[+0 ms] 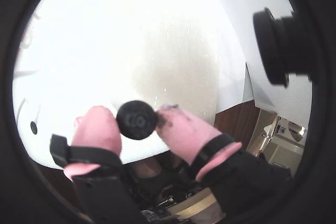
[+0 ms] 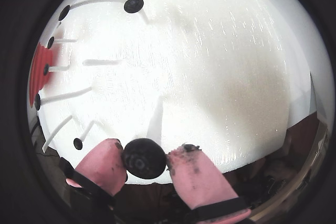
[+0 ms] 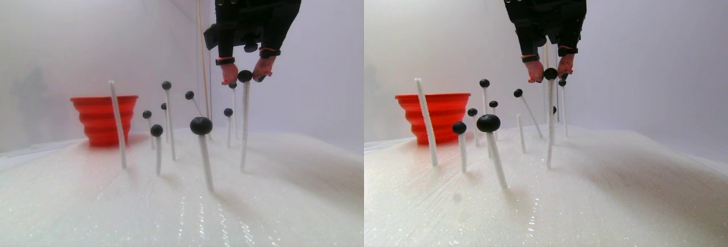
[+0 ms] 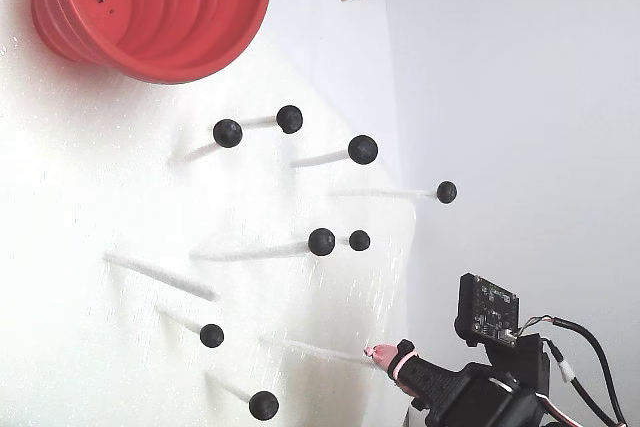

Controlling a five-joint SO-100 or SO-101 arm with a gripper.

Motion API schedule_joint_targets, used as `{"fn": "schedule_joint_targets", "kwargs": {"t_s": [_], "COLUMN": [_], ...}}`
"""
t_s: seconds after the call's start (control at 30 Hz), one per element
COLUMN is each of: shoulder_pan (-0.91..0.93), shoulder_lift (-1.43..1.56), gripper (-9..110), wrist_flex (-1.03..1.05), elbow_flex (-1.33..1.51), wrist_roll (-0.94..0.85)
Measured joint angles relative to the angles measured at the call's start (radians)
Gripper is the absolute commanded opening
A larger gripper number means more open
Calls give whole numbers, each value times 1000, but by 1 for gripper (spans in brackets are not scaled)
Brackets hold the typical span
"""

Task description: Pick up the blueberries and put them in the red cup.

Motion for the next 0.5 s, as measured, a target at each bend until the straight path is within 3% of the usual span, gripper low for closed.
{"fn": "schedule_joint_targets", "kwargs": {"t_s": [0.5], "shoulder_pan": [0], "shoulder_lift": [-11], "gripper": [12], "wrist_flex": [-5], "elbow_flex": [0], "wrist_roll": [0]}}
